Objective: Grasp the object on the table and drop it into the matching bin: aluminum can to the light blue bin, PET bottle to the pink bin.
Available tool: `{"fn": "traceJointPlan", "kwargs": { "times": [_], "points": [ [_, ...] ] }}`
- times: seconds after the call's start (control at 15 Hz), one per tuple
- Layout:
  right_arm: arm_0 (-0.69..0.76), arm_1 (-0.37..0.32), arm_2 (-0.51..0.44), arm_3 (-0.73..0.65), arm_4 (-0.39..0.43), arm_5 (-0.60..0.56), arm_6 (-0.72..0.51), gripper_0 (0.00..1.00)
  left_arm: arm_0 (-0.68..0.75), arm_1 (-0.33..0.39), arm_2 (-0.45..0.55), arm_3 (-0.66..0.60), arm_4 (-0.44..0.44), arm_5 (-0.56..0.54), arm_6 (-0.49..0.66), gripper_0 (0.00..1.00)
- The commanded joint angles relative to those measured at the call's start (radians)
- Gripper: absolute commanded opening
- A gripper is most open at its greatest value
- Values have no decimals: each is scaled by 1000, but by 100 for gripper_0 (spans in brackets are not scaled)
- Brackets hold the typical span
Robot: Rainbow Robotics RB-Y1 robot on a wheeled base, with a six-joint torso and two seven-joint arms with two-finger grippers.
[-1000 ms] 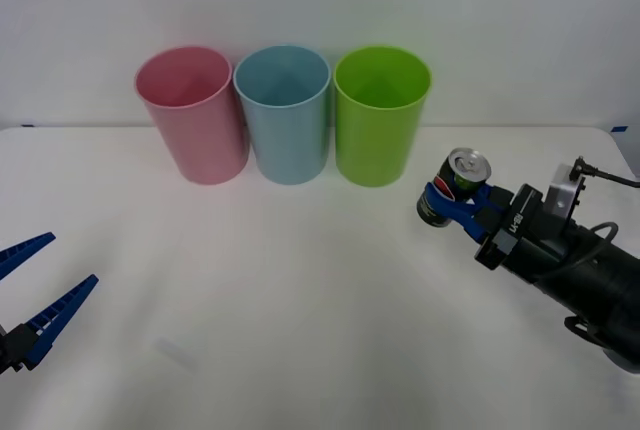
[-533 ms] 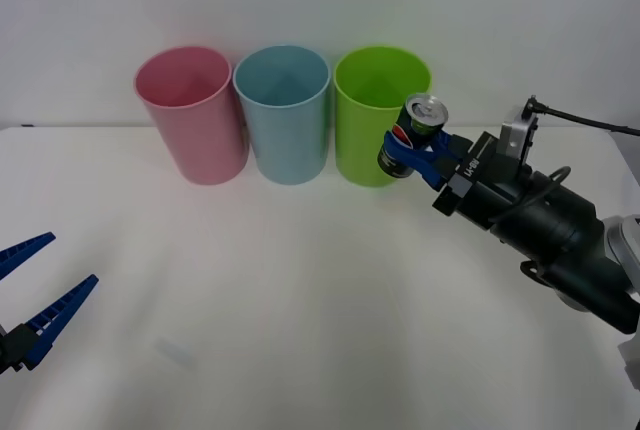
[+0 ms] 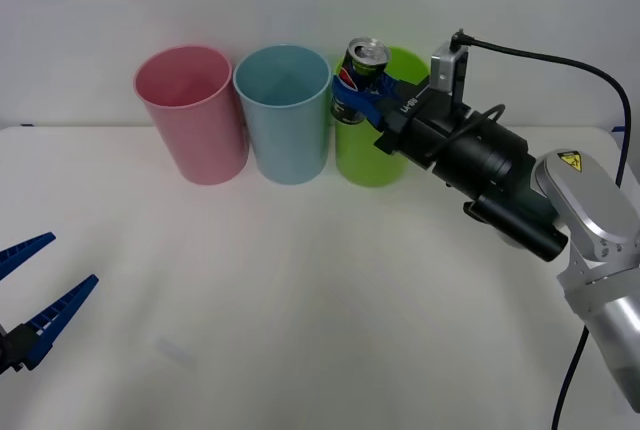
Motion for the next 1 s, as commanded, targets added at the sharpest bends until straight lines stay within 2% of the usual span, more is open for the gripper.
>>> {"fn": "traceJointPlan", "kwargs": {
  "times": [0.07, 0.53, 0.8, 1.0],
  "points": [
    [-106, 63, -4, 117, 39, 16, -5, 0, 0, 0, 0, 0, 0, 0, 0, 100],
    [-281, 255, -102, 328, 220, 78, -3, 0, 0, 0, 0, 0, 0, 0, 0, 100],
    [-298, 339, -108, 335, 298, 220, -2, 0, 0, 0, 0, 0, 0, 0, 0, 100],
    [-304, 369, -97, 337, 329, 322, 1, 0, 0, 0, 0, 0, 0, 0, 0, 100]
  ]
}}
